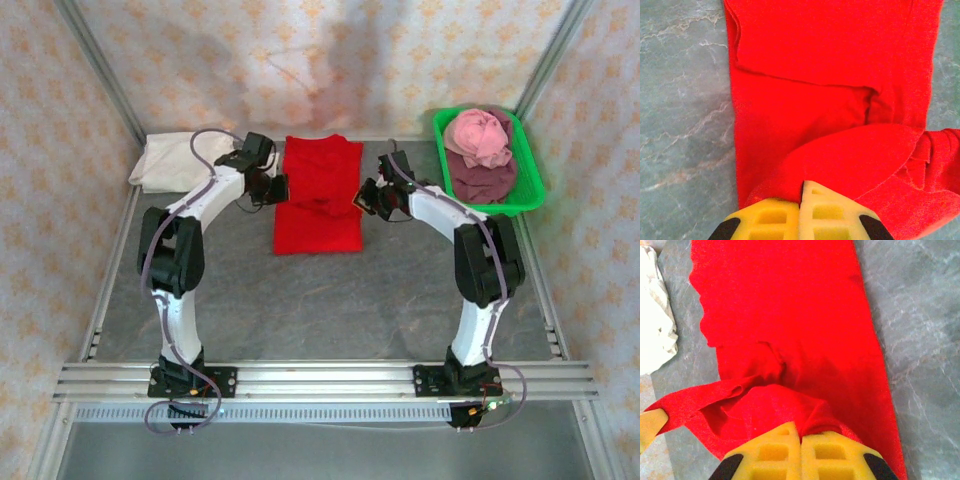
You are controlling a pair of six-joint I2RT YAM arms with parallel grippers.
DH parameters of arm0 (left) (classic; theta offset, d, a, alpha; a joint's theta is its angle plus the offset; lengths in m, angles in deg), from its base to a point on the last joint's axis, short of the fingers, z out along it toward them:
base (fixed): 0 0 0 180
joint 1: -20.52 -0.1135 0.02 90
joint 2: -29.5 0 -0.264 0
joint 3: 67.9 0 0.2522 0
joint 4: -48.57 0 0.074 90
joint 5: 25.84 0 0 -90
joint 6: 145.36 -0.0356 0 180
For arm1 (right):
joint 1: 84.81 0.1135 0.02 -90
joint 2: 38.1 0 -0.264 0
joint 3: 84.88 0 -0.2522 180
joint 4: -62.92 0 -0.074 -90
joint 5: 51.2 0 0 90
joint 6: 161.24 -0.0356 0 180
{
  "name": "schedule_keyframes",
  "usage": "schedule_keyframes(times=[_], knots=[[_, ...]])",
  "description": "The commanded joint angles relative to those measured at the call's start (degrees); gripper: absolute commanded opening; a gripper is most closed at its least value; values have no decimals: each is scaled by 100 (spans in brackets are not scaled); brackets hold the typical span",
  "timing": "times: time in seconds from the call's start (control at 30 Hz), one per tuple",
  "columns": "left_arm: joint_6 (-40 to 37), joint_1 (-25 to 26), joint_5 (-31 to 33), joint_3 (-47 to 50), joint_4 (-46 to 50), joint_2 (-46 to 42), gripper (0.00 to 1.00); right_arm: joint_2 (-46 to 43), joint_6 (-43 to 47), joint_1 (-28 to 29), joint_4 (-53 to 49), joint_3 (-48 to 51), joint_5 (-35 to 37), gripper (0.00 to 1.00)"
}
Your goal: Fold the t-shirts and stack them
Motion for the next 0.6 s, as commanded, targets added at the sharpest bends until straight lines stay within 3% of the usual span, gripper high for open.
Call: schedule_keyframes(times=[0.0,0.03,0.1,0.13,0.23,0.3,0.57], knots=[[-252,-91,113,-684,359,355,0,336,125,-101,-73,-573,60,0],[-293,-113,164,-922,435,502,0,485,141,-134,-118,-770,59,2],[-403,-164,334,-1634,668,914,26,901,146,-250,-424,-1392,-19,27],[-449,-188,433,-1944,784,1090,32,1063,138,-311,-535,-1639,-70,30],[-493,-280,641,-2734,1121,1398,37,1249,34,-510,-678,-2054,-93,31],[-453,-282,664,-2668,1114,1176,40,1031,116,-541,-678,-1981,-102,31],[247,30,479,1602,-1360,-1356,39,-791,590,85,466,537,-275,29]])
